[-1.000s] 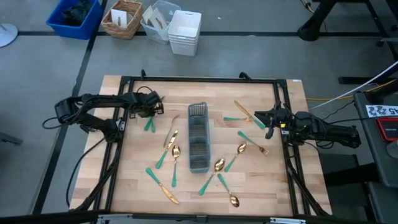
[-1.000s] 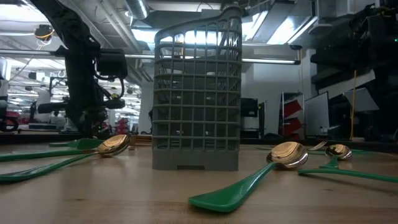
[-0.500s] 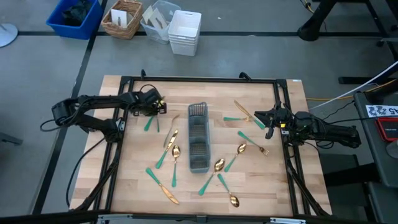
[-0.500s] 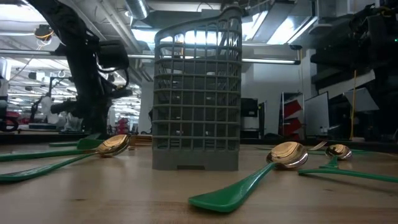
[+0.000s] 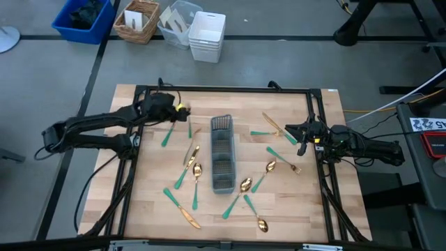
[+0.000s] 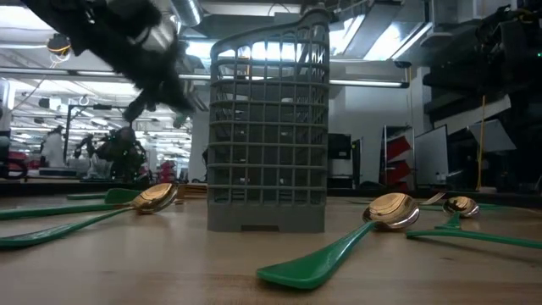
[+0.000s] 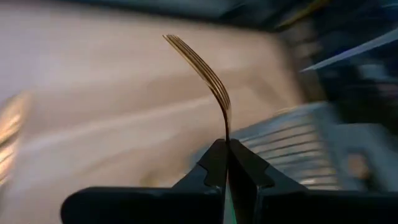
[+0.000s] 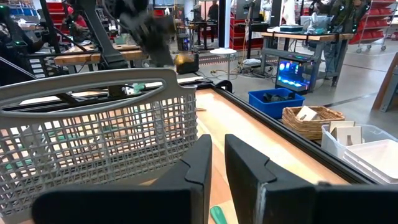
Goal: Sort silverware
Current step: Put the green fork into the utensil rack
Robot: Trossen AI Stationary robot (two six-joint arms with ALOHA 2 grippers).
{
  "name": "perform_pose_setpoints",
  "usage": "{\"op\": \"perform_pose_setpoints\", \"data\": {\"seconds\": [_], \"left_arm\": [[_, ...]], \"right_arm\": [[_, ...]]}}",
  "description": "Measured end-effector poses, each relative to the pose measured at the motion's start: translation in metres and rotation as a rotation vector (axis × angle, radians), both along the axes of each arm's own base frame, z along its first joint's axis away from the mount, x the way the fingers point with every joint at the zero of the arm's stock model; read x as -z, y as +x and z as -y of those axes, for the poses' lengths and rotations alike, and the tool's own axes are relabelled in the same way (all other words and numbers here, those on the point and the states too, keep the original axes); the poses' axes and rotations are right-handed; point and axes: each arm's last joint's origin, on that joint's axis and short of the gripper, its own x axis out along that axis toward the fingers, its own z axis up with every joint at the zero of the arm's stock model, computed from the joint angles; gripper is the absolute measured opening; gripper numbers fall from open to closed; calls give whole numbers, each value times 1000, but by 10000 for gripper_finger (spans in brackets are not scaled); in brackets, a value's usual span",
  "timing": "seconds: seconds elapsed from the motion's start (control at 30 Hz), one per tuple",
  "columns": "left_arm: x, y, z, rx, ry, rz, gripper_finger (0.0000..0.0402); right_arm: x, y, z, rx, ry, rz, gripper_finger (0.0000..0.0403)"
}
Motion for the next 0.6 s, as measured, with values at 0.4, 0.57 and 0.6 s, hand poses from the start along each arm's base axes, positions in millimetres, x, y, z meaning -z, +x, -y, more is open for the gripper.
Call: {"op": "perform_pose_setpoints", "data": {"seconds": [0.4, 0.57, 0.6], "left_arm": [[-30, 49, 32, 218, 579, 258, 0], [-25, 68, 38, 249, 802, 259, 0], [-23, 71, 38, 256, 836, 254, 0]], "right_arm": [[0, 0, 0, 0, 0, 0, 49], [0, 0, 0, 0, 0, 1, 49], [0, 0, 0, 0, 0, 1, 49]]}}
